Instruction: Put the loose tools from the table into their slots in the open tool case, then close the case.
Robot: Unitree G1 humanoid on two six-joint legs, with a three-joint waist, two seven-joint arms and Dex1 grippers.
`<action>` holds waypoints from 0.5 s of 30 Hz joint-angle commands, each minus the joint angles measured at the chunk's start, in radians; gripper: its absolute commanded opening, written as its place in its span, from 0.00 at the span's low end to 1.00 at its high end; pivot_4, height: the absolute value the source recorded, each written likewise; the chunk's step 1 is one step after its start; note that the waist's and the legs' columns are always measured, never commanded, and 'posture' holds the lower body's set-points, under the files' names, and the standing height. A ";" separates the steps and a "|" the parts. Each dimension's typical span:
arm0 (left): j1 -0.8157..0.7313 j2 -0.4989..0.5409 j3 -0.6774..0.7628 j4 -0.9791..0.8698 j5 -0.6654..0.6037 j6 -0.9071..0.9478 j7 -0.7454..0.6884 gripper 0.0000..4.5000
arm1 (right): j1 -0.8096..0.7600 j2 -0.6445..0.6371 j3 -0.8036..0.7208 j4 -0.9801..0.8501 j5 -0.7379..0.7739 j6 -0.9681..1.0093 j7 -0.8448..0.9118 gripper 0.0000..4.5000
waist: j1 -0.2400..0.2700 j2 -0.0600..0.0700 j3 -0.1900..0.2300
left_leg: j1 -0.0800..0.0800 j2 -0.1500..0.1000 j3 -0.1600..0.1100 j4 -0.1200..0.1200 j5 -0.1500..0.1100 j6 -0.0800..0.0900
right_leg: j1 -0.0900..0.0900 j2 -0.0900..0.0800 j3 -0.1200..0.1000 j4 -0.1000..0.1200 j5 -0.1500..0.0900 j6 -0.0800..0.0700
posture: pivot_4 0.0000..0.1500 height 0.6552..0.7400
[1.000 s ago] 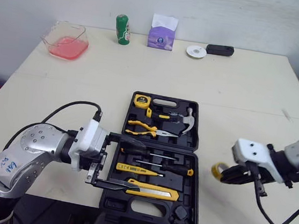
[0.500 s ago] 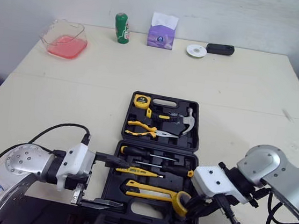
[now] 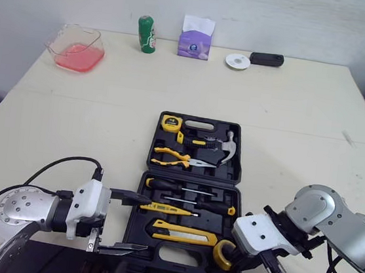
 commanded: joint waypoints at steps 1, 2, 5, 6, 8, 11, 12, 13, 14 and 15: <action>-0.009 0.005 0.002 -0.028 0.004 -0.011 0.000 1.00 | -0.004 0.008 0.019 -0.002 -0.016 -0.002 0.014 0.00 | 0.000 0.000 0.000 | 0.000 0.000 0.000 0.000 0.000 0.000 | 0.000 0.000 0.000 0.000 0.000 0.000 | 1.00 1.00; -0.011 0.005 0.000 -0.026 0.006 -0.012 0.001 1.00 | -0.003 0.011 0.021 0.000 -0.019 -0.006 0.012 0.00 | 0.000 0.000 0.000 | 0.000 0.000 0.000 0.000 0.000 0.000 | 0.000 0.000 0.000 0.000 0.000 0.000 | 1.00 1.00; -0.021 0.003 -0.004 -0.023 0.011 -0.008 0.007 1.00 | 0.004 0.010 0.034 0.000 -0.019 -0.013 0.022 0.00 | 0.001 0.000 0.000 | 0.000 0.000 0.000 0.000 0.000 0.000 | 0.000 0.000 0.000 0.000 0.000 0.000 | 1.00 1.00; -0.025 0.002 -0.007 -0.022 0.011 -0.006 0.010 1.00 | 0.005 0.007 0.040 0.000 -0.021 -0.017 0.027 0.00 | 0.001 0.000 0.000 | 0.000 0.000 0.000 0.000 0.000 0.000 | 0.000 0.000 0.000 0.000 0.000 0.000 | 1.00 1.00; -0.025 0.003 -0.011 -0.026 0.013 -0.003 0.012 1.00 | 0.006 0.012 0.048 0.000 -0.022 -0.023 0.030 0.00 | 0.002 0.000 0.000 | 0.000 0.000 0.000 0.000 0.000 0.000 | 0.000 0.000 0.000 0.000 0.000 0.000 | 1.00 1.00; -0.016 0.008 -0.010 -0.034 0.013 0.003 0.011 1.00 | -0.003 0.023 0.058 0.006 -0.029 -0.027 0.033 0.00 | 0.002 0.000 0.000 | 0.000 0.000 0.000 0.000 0.000 0.000 | 0.001 0.000 0.000 0.000 0.000 0.000 | 1.00 1.00; -0.015 0.009 -0.010 -0.033 0.014 0.003 0.010 1.00 | -0.004 0.025 0.062 0.007 -0.032 -0.026 0.032 0.00 | 0.002 0.000 0.000 | 0.000 0.000 0.000 0.000 0.000 0.000 | 0.001 0.000 0.000 0.000 0.000 0.000 | 1.00 1.00; -0.016 0.010 -0.010 -0.032 0.015 0.004 0.009 1.00 | -0.005 0.026 0.064 0.008 -0.034 -0.025 0.033 0.00 | 0.001 0.000 0.000 | 0.000 0.000 0.000 0.000 0.000 0.000 | 0.001 0.000 0.000 0.000 0.000 0.000 | 1.00 1.00; -0.016 0.010 -0.010 -0.032 0.015 0.005 0.010 1.00 | -0.004 0.032 0.071 0.009 -0.047 -0.025 0.022 0.00 | 0.002 0.000 0.000 | 0.000 0.000 0.000 0.000 0.000 0.000 | 0.001 0.000 0.000 0.000 0.000 0.000 | 1.00 1.00; -0.018 0.010 -0.010 -0.032 0.015 0.007 0.011 1.00 | -0.002 0.036 0.079 0.011 -0.058 -0.026 0.016 0.00 | 0.001 0.000 0.000 | 0.000 0.000 0.000 0.000 0.000 0.000 | 0.001 0.000 0.000 0.000 0.000 0.000 | 1.00 1.00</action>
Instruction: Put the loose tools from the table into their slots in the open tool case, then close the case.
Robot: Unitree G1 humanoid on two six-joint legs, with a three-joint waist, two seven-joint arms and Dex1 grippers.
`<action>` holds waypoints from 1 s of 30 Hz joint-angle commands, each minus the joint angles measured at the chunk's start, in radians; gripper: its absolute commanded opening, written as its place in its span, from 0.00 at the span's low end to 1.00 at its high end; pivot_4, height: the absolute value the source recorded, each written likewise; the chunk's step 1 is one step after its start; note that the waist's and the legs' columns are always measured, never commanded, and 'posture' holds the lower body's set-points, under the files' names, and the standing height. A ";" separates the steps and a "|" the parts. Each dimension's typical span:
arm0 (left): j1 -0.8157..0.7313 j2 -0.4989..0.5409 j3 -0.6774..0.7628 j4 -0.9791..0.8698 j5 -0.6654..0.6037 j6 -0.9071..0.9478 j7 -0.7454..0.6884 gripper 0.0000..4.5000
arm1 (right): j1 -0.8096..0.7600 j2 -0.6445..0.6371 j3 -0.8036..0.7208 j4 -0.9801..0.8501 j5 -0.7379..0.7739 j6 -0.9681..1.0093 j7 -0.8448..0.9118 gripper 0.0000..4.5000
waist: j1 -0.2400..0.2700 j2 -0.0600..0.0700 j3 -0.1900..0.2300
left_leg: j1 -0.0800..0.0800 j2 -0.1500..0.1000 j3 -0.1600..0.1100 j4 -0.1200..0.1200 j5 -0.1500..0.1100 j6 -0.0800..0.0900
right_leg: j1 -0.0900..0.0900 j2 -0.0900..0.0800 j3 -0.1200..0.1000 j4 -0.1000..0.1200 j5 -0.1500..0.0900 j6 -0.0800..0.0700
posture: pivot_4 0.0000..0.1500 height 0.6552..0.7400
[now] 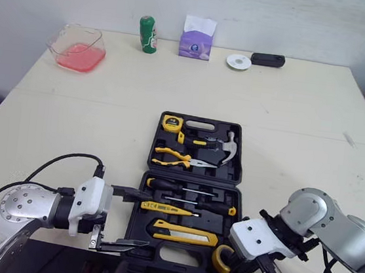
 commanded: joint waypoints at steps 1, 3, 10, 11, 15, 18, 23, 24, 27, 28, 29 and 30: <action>0.003 0.008 -0.004 -0.032 0.001 -0.001 0.000 1.00 | 0.003 0.006 0.038 -0.007 -0.041 0.000 0.010 0.00 | 0.000 0.000 0.000 | 0.000 0.000 0.000 0.000 0.000 0.000 | 0.000 0.000 0.000 0.000 0.000 0.000 | 1.00 1.00; 0.000 0.008 -0.005 -0.030 0.003 0.000 0.001 1.00 | 0.007 0.018 0.049 0.000 -0.065 0.004 -0.012 0.00 | 0.000 0.000 0.000 | 0.000 0.000 0.000 0.000 0.000 0.000 | 0.000 0.000 0.000 0.000 0.000 0.000 | 1.00 1.00; -0.015 0.007 -0.010 -0.022 0.011 0.000 0.003 1.00 | 0.016 0.023 0.049 -0.010 -0.068 0.020 0.003 0.00 | -0.009 -0.006 -0.003 | 0.002 0.001 0.000 0.000 0.000 0.000 | 0.002 0.001 0.000 0.000 0.000 -0.001 | 1.00 1.00; -0.018 0.006 -0.014 -0.020 0.013 0.000 0.004 1.00 | 0.021 0.014 0.047 -0.014 -0.062 0.019 0.014 0.00 | -0.009 -0.006 -0.003 | 0.003 0.001 0.000 0.000 0.000 0.000 | 0.002 0.001 0.000 0.001 0.000 -0.001 | 1.00 1.00; -0.029 0.005 -0.018 -0.012 0.016 -0.003 0.005 1.00 | 0.033 0.000 0.013 -0.027 -0.013 0.075 0.010 0.10 | 0.001 -0.006 -0.003 | 0.002 0.001 -0.001 -0.001 -0.001 0.000 | 0.002 0.000 0.000 0.001 -0.001 -0.001 | 1.00 1.00; -0.030 0.003 -0.016 -0.006 0.018 -0.006 0.004 1.00 | 0.047 0.010 -0.018 -0.021 0.018 0.032 0.017 0.39 | 0.002 -0.005 -0.003 | 0.001 0.001 -0.001 0.000 -0.002 -0.001 | 0.001 0.000 -0.001 -0.001 -0.001 -0.002 | 1.00 1.00; -0.030 0.002 -0.013 0.000 0.016 -0.007 0.003 1.00 | 0.055 0.008 -0.044 -0.009 0.058 0.004 0.036 0.49 | -0.003 -0.004 -0.003 | 0.001 0.001 0.000 0.000 -0.002 -0.002 | 0.001 0.000 -0.001 -0.001 -0.001 -0.002 | 1.00 1.00; -0.030 0.002 -0.012 0.000 0.015 -0.006 0.002 1.00 | 0.054 0.007 -0.052 -0.008 0.070 0.002 0.044 0.49 | -0.003 -0.004 -0.003 | 0.001 0.001 0.000 0.000 -0.002 -0.002 | 0.001 0.001 -0.001 -0.001 -0.001 -0.002 | 1.00 1.00; -0.027 0.001 -0.012 -0.001 0.014 -0.005 0.004 1.00 | 0.050 0.000 -0.094 0.001 0.123 0.000 0.067 0.49 | -0.002 -0.004 -0.003 | 0.001 0.001 0.000 0.000 -0.002 -0.002 | 0.001 0.001 -0.001 0.000 -0.001 -0.002 | 1.00 1.00; -0.026 0.002 -0.011 -0.001 0.014 -0.005 0.003 1.00 | 0.046 -0.008 -0.103 0.001 0.139 0.006 0.078 0.49 | -0.001 -0.004 -0.003 | 0.001 0.001 0.000 0.000 -0.002 -0.001 | 0.001 0.001 -0.001 0.000 -0.001 -0.002 | 1.00 1.00; -0.025 0.000 -0.012 -0.001 0.015 -0.006 0.004 1.00 | 0.049 -0.009 -0.119 0.007 0.155 0.010 0.075 0.49 | -0.001 -0.004 -0.003 | 0.001 0.001 0.000 0.000 -0.002 -0.001 | 0.001 0.001 -0.001 0.000 -0.001 -0.002 | 1.00 1.00; -0.024 -0.001 -0.013 -0.001 0.016 -0.007 0.004 1.00 | 0.054 -0.015 -0.142 0.018 0.185 0.012 0.086 0.49 | 0.000 -0.004 -0.002 | 0.001 0.001 0.000 0.000 -0.002 0.000 | 0.001 0.001 -0.001 0.000 -0.001 -0.002 | 1.00 1.00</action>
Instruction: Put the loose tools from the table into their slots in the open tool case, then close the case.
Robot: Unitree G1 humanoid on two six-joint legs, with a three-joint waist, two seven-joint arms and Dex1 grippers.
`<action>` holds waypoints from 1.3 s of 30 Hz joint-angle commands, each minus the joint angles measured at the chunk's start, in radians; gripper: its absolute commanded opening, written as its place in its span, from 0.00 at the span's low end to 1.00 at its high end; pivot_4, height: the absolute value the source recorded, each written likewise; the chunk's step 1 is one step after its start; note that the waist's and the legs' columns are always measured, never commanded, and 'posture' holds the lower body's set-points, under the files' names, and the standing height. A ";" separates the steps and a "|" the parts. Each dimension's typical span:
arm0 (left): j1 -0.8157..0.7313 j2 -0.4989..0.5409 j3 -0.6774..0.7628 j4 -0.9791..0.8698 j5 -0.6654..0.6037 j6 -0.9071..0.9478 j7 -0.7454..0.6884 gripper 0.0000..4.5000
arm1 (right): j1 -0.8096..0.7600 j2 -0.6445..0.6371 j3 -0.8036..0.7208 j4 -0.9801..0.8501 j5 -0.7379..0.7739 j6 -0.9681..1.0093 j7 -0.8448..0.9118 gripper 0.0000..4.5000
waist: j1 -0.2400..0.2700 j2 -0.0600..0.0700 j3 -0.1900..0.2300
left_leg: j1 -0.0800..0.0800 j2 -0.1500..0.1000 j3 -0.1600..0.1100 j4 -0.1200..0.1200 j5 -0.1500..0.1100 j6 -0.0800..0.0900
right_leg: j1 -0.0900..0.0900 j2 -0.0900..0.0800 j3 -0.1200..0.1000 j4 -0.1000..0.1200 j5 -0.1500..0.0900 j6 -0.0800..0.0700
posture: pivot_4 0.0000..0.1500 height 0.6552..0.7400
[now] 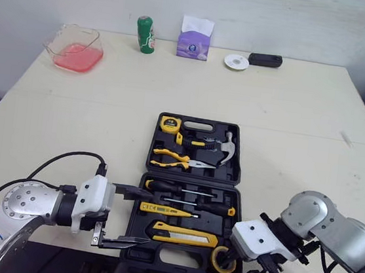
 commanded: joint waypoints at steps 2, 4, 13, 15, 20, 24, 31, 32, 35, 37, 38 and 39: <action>0.004 -0.008 0.004 -0.015 0.001 -0.015 0.006 1.00 | 0.024 -0.023 -0.121 0.038 0.125 0.002 0.053 0.49 | 0.001 0.000 0.000 | 0.000 0.000 0.000 0.000 0.000 0.000 | 0.000 0.000 0.000 0.000 0.000 0.000 | 1.00 1.00; 0.000 -0.014 0.003 -0.014 0.005 -0.022 0.009 1.00 | 0.050 -0.028 -0.168 0.068 0.155 -0.023 0.057 0.49 | 0.002 0.000 0.000 | 0.000 0.000 0.000 0.000 0.000 0.001 | 0.000 0.000 0.000 0.000 0.000 0.000 | 1.00 1.00; -0.006 -0.015 -0.013 0.004 0.017 -0.052 -0.016 1.00 | 0.250 0.105 -0.305 0.112 0.274 -0.089 -0.025 0.01 | 0.003 0.000 0.000 | 0.000 0.000 0.000 0.000 0.000 0.000 | 0.001 0.000 -0.001 0.000 0.000 0.001 | 1.00 1.00; -0.008 -0.016 -0.013 0.007 0.016 -0.052 -0.019 1.00 | 0.271 0.135 -0.293 0.115 0.248 -0.114 -0.048 0.01 | 0.002 0.000 0.000 | 0.000 0.000 0.000 0.001 0.000 0.001 | 0.001 0.000 0.000 0.000 0.001 0.001 | 1.00 1.00; 0.035 0.009 0.008 0.004 0.023 -0.061 -0.048 1.00 | 0.328 0.190 -0.225 0.181 0.123 -0.207 -0.094 0.01 | 0.002 0.000 0.000 | 0.001 0.000 0.000 0.000 0.001 0.001 | 0.001 0.000 0.000 0.001 0.001 0.002 | 1.00 1.00; 0.046 0.013 0.019 -0.003 0.016 -0.062 -0.052 1.00 | 0.345 0.233 -0.213 0.227 0.084 -0.231 -0.137 0.01 | 0.002 0.000 0.000 | 0.001 0.000 0.000 0.000 0.001 0.001 | 0.001 0.000 0.000 0.002 0.001 0.001 | 1.00 1.00; 0.042 0.006 0.007 -0.022 0.019 -0.052 -0.039 1.00 | 0.379 0.220 -0.177 0.291 -0.002 -0.298 -0.134 0.01 | 0.003 0.000 0.000 | 0.001 0.000 0.000 0.000 0.001 0.000 | 0.001 0.000 0.000 0.001 0.001 0.001 | 1.00 1.00; 0.042 0.006 0.008 -0.022 0.019 -0.052 -0.039 1.00 | 0.385 0.213 -0.172 0.300 -0.016 -0.312 -0.132 0.01 | 0.002 0.000 0.000 | 0.001 0.000 0.000 0.000 0.001 0.000 | 0.001 0.000 0.000 0.001 0.001 0.001 | 1.00 1.00; 0.047 0.006 0.009 -0.021 0.022 -0.055 -0.039 1.00 | 0.408 0.201 -0.161 0.336 -0.063 -0.374 -0.137 0.01 | 0.003 0.000 0.000 | 0.002 0.000 0.000 0.000 0.001 0.001 | 0.002 0.000 0.001 0.001 0.001 0.001 | 1.00 1.00; 0.050 0.005 0.013 -0.017 0.024 -0.057 -0.037 1.00 | 0.419 0.197 -0.144 0.356 -0.122 -0.439 -0.157 0.01 | 0.003 -0.002 -0.001 | 0.003 0.000 0.000 0.000 0.000 0.001 | 0.004 0.000 0.000 0.001 0.001 0.001 | 1.00 1.00; 0.050 0.005 0.014 -0.015 0.025 -0.058 -0.036 1.00 | 0.421 0.199 -0.138 0.362 -0.142 -0.463 -0.167 0.01 | 0.003 -0.003 -0.002 | 0.004 0.000 0.000 0.000 0.000 0.001 | 0.004 0.000 0.000 0.000 0.001 0.001 | 1.00 1.00; 0.050 0.005 0.014 -0.014 0.025 -0.058 -0.035 1.00 | 0.424 0.201 -0.133 0.366 -0.155 -0.477 -0.175 0.01 | 0.003 -0.004 -0.003 | 0.004 0.000 0.000 0.000 0.000 0.001 | 0.004 0.000 0.000 0.000 0.001 0.001 | 1.00 1.00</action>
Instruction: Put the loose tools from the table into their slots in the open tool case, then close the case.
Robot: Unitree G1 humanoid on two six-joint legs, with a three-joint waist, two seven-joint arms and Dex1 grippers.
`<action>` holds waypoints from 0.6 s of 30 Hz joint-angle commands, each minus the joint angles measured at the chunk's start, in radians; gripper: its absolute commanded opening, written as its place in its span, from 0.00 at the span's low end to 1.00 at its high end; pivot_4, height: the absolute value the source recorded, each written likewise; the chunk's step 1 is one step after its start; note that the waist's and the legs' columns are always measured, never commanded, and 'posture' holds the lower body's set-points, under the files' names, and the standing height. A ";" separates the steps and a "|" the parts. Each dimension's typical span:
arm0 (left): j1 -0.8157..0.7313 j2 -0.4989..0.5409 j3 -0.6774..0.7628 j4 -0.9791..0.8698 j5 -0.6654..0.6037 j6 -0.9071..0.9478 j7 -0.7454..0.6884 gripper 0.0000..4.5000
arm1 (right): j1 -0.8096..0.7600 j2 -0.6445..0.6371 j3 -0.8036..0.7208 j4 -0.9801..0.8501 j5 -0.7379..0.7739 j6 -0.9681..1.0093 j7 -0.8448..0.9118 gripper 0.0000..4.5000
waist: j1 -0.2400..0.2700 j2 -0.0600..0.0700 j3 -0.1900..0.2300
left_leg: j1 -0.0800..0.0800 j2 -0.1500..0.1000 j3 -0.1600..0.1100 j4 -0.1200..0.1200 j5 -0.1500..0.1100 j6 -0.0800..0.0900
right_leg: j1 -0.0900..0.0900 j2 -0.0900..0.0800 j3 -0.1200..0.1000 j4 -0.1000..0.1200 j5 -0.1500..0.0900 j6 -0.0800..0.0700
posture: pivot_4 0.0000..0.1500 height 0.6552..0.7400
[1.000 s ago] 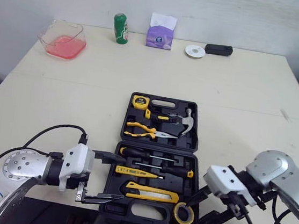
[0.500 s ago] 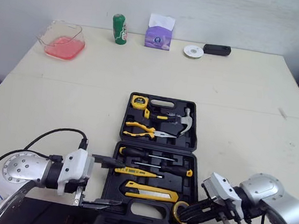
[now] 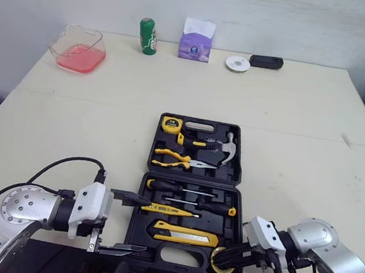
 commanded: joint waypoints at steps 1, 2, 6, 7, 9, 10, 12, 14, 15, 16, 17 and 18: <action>0.006 0.000 0.012 -0.018 0.002 -0.014 0.006 1.00 | 0.042 -0.019 0.050 0.089 -0.151 -0.050 -0.048 0.01 | 0.000 -0.003 -0.002 | 0.001 0.000 0.000 0.000 0.000 0.000 | 0.001 0.000 0.000 0.000 0.000 0.000 | 1.00 1.00; 0.005 0.000 0.012 -0.016 0.003 -0.015 0.006 1.00 | 0.049 -0.018 0.054 0.094 -0.155 -0.060 -0.051 0.01 | 0.000 -0.004 -0.002 | 0.001 0.000 0.000 0.000 0.000 0.000 | 0.001 0.000 0.000 0.000 0.000 0.000 | 1.00 1.00; 0.002 0.001 0.013 -0.012 0.003 -0.015 0.007 1.00 | 0.066 -0.029 0.075 0.104 -0.192 -0.081 -0.083 0.01 | -0.002 -0.007 -0.005 | 0.005 0.001 -0.001 0.000 0.000 0.000 | 0.005 0.000 0.000 -0.001 -0.005 -0.009 | 1.00 1.00; 0.001 0.001 0.013 -0.010 0.004 -0.016 0.007 1.00 | 0.065 -0.029 0.077 0.103 -0.191 -0.079 -0.089 0.01 | -0.002 -0.008 -0.005 | 0.006 0.001 -0.001 -0.001 0.000 0.000 | 0.007 0.000 0.000 -0.001 -0.007 -0.014 | 1.00 1.00; -0.002 0.001 0.013 -0.008 0.005 -0.015 0.007 1.00 | 0.062 -0.028 0.080 0.099 -0.182 -0.069 -0.098 0.01 | -0.002 -0.010 -0.006 | 0.013 0.001 -0.001 -0.004 -0.001 -0.001 | 0.013 0.000 0.000 -0.004 -0.009 -0.017 | 1.00 1.00; -0.004 0.000 0.012 -0.006 0.005 -0.015 0.007 1.00 | 0.059 -0.025 0.079 0.098 -0.177 -0.071 -0.102 0.01 | -0.002 -0.010 -0.007 | 0.016 0.002 -0.001 -0.006 -0.003 -0.004 | 0.016 0.000 0.000 -0.005 -0.009 -0.018 | 1.00 1.00; -0.008 0.000 0.010 -0.005 0.006 -0.014 0.008 1.00 | 0.057 -0.020 0.074 0.091 -0.153 -0.067 -0.102 0.01 | -0.002 -0.011 -0.007 | 0.016 0.002 0.000 -0.006 -0.003 -0.005 | 0.016 0.000 0.000 -0.005 -0.009 -0.018 | 1.00 1.00; -0.013 -0.001 0.007 -0.001 0.009 -0.015 0.009 1.00 | 0.059 -0.010 0.059 0.082 -0.102 -0.082 -0.080 0.01 | -0.002 -0.011 -0.007 | 0.016 0.002 -0.001 -0.006 -0.003 -0.005 | 0.016 0.000 0.000 -0.005 -0.009 -0.018 | 1.00 1.00; -0.015 -0.001 0.005 0.003 0.011 -0.016 0.008 1.00 | 0.059 -0.004 0.053 0.080 -0.078 -0.091 -0.065 0.01 | -0.001 -0.011 -0.007 | 0.016 0.002 -0.001 -0.006 -0.003 -0.005 | 0.016 0.000 0.000 -0.005 -0.009 -0.018 | 1.00 1.00; -0.016 0.004 0.005 0.001 -0.003 0.003 0.006 1.00 | 0.066 0.009 0.029 0.062 -0.009 -0.078 -0.052 0.01 | -0.001 -0.011 -0.007 | 0.016 0.002 -0.001 -0.006 -0.003 -0.005 | 0.016 0.000 0.000 -0.005 -0.009 -0.018 | 1.00 1.00; -0.019 0.008 0.006 0.000 -0.010 0.013 0.004 1.00 | 0.070 0.021 0.000 0.043 0.068 -0.045 -0.047 0.01 | 0.000 -0.011 -0.007 | 0.016 0.002 -0.001 -0.006 -0.003 -0.005 | 0.015 0.000 0.000 -0.005 -0.009 -0.018 | 1.00 1.00; -0.022 0.013 0.009 0.000 -0.017 0.024 0.000 1.00 | 0.069 0.027 -0.027 0.038 0.105 -0.043 -0.041 0.01 | 0.000 -0.009 -0.006 | 0.015 0.002 -0.001 -0.006 -0.003 -0.005 | 0.015 0.000 0.000 -0.005 -0.009 -0.018 | 1.00 1.00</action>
